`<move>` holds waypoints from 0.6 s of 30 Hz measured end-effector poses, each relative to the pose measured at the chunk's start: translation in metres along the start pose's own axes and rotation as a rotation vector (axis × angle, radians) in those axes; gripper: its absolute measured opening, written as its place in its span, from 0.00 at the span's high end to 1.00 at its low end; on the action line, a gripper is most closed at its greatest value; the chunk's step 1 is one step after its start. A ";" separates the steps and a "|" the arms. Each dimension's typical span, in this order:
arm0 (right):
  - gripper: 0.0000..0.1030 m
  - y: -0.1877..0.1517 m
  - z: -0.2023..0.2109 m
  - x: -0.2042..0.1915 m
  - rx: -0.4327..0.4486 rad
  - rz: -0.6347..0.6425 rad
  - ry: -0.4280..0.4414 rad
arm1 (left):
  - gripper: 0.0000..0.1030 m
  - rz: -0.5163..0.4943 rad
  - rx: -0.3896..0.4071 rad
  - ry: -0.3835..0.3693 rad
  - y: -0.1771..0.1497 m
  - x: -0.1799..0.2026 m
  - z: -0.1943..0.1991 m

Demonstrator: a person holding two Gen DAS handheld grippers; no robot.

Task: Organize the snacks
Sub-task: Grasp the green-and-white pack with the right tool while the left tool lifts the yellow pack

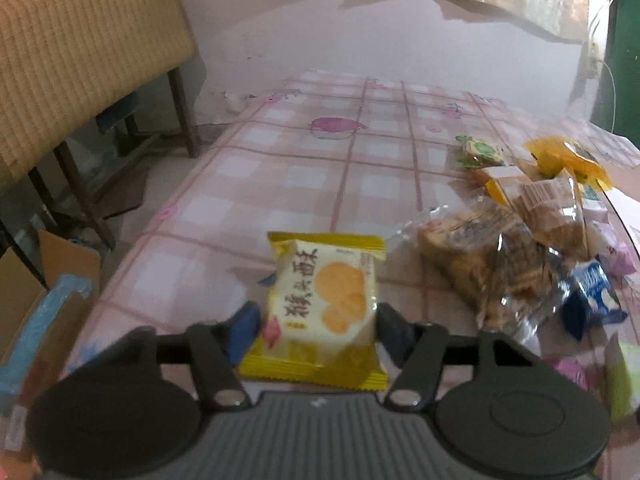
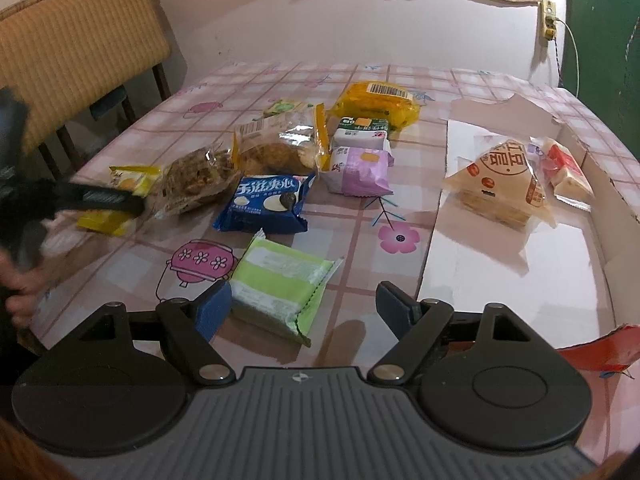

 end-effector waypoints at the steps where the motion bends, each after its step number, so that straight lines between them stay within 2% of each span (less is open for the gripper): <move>1: 0.03 0.000 0.000 0.000 0.000 -0.004 0.002 | 0.47 -0.002 0.007 0.000 -0.001 -0.001 0.002; 5: 0.03 -0.002 -0.001 -0.006 -0.005 0.007 0.013 | 0.48 -0.009 0.022 -0.002 -0.001 0.001 0.003; 11: 0.00 -0.004 -0.002 -0.005 -0.018 0.003 0.009 | 0.42 0.003 0.044 0.005 0.004 0.002 -0.006; 14: 0.00 -0.006 -0.006 -0.005 -0.034 -0.002 0.006 | 0.47 0.006 0.063 0.004 0.005 0.003 -0.006; 18: 0.00 -0.005 -0.011 -0.010 -0.038 0.012 -0.004 | 0.48 0.023 0.070 -0.021 0.002 0.005 0.000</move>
Point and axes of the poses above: each gripper's, at about its wrist camera, not at the fingertips, and z roughly against the way its jaws point, x to its right, y to its top, the point moved 8 cm from there along -z, roughly the way its jaws point, and after that the axes turned 12 degrees about z, right-handed, at the moved point
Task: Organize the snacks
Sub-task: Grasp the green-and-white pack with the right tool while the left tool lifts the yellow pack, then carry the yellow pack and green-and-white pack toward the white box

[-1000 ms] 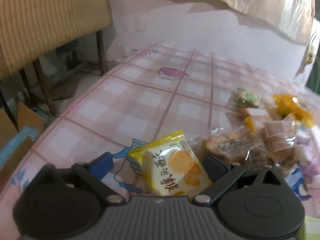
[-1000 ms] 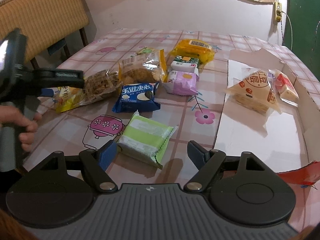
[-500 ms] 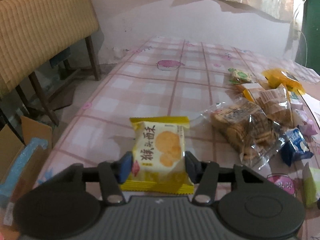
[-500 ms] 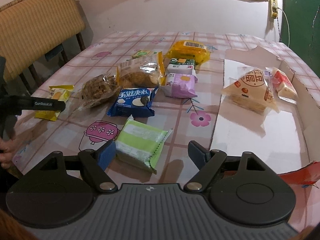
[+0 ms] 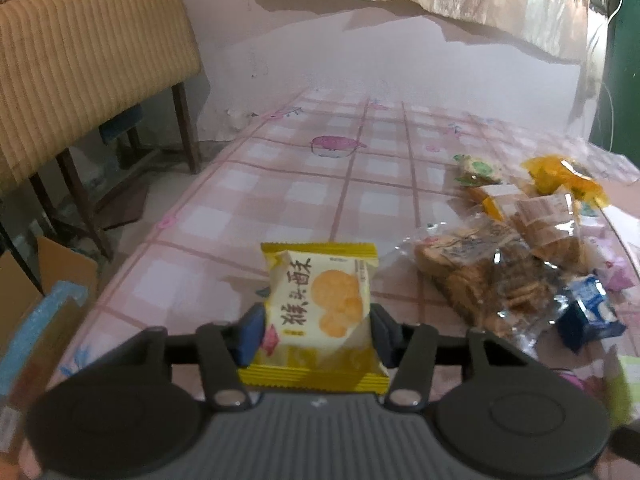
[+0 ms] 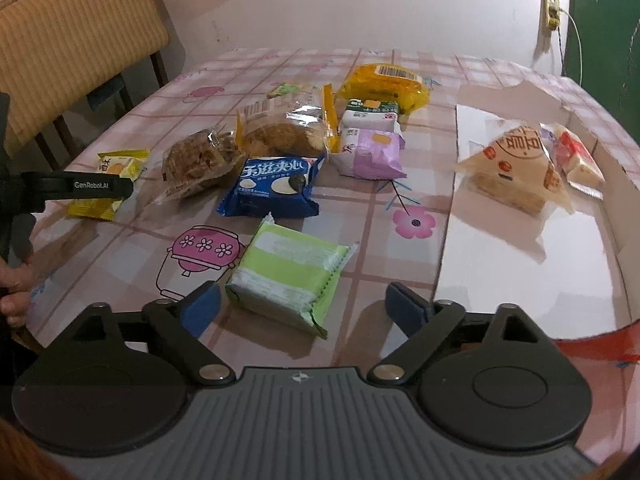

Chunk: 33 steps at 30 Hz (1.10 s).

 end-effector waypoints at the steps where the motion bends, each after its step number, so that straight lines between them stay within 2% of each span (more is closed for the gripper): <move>1: 0.00 0.001 -0.001 -0.001 0.002 0.007 -0.002 | 0.48 0.000 0.007 -0.001 0.000 0.000 0.003; 5: 0.00 0.008 -0.010 -0.006 0.002 0.026 -0.023 | 0.48 0.004 0.036 -0.029 0.002 0.003 0.021; 7: 0.33 0.012 -0.012 -0.010 0.015 0.074 -0.055 | 0.48 0.006 0.048 -0.037 0.001 0.004 0.030; 8: 0.36 0.013 -0.011 -0.011 0.023 0.081 -0.055 | 0.48 0.008 0.051 -0.042 -0.001 0.004 0.035; 16: 0.38 0.012 0.004 -0.011 0.052 0.076 -0.079 | 0.48 -0.010 0.081 -0.078 -0.008 0.016 0.069; 25: 0.38 0.030 0.046 -0.002 0.132 0.055 -0.082 | 0.48 -0.023 0.099 -0.108 -0.010 0.036 0.100; 33: 0.38 0.030 0.074 0.001 0.170 0.049 -0.079 | 0.48 -0.052 0.125 -0.114 -0.011 0.052 0.128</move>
Point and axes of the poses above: each gripper's, at about its wrist camera, not at the fingertips, and z roughly against the way its jaws point, x to its right, y to its top, the point moved 8 cm from there along -z, roughly the way its jaws point, and after that the axes turned 12 degrees about z, right-handed, at the moved point
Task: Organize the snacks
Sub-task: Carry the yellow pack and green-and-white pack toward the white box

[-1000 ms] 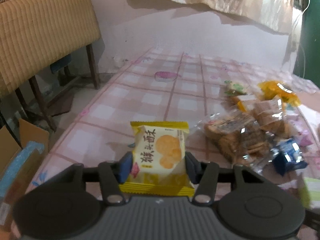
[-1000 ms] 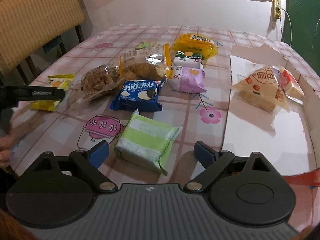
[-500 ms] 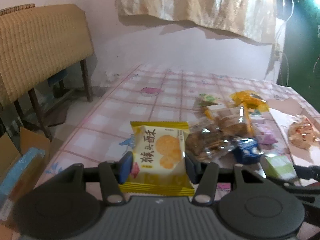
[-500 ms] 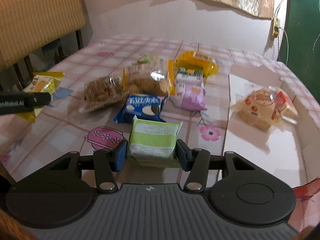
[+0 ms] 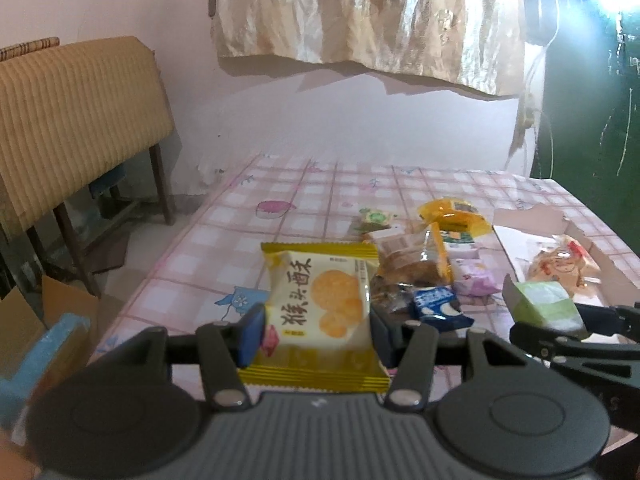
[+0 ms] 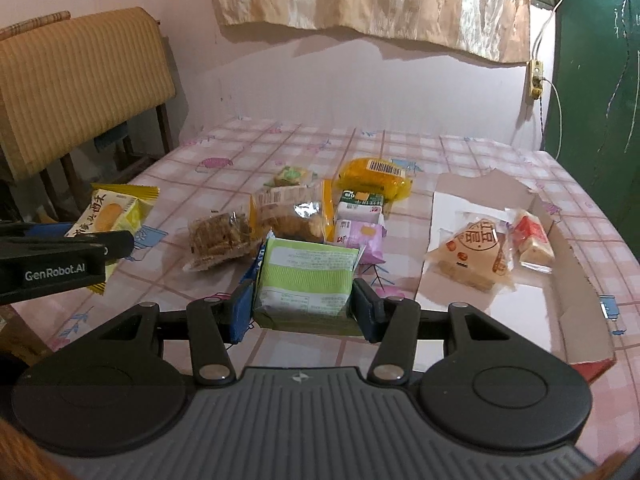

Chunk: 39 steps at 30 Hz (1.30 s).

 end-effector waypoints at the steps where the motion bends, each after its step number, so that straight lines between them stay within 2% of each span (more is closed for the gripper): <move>1: 0.38 0.001 0.003 0.001 0.003 -0.001 0.000 | 0.48 -0.002 0.001 0.000 0.000 0.002 0.002; 27: 0.38 -0.003 0.035 0.040 0.046 -0.085 -0.078 | 0.48 -0.083 0.026 -0.073 0.005 0.066 0.023; 39: 0.38 -0.007 0.045 0.059 0.052 -0.126 -0.140 | 0.48 -0.121 0.013 -0.146 0.002 0.104 0.021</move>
Point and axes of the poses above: each gripper's, at about its wrist camera, not at the fingertips, and z roughly against the way its jaws point, x to its right, y to its top, the point moved 8 cm from there along -z, roughly the way its jaws point, and after that the axes turned 12 degrees about z, right-handed, at the moved point
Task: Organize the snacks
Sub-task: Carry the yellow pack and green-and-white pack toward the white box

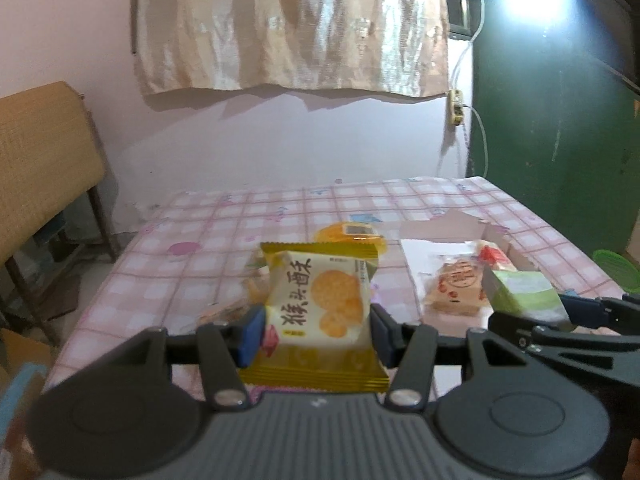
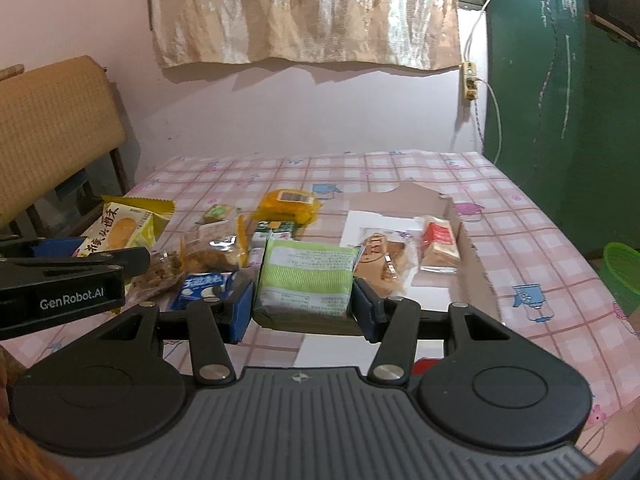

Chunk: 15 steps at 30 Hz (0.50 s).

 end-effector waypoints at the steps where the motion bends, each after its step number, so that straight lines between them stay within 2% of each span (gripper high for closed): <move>1: 0.38 0.000 0.001 0.002 0.000 -0.003 -0.007 | 0.48 -0.006 -0.001 -0.008 0.000 0.005 -0.002; 15: 0.38 -0.014 0.002 0.049 -0.026 -0.100 -0.106 | 0.48 -0.059 -0.035 -0.121 -0.002 0.065 -0.023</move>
Point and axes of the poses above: each gripper's, at about its wrist camera, not at the fingertips, and z roughly against the way its jaws point, x to its right, y to its top, the point moved 8 cm from there along -z, roughly the way its jaws point, and after that the axes turned 12 degrees about z, right-handed, at the moved point
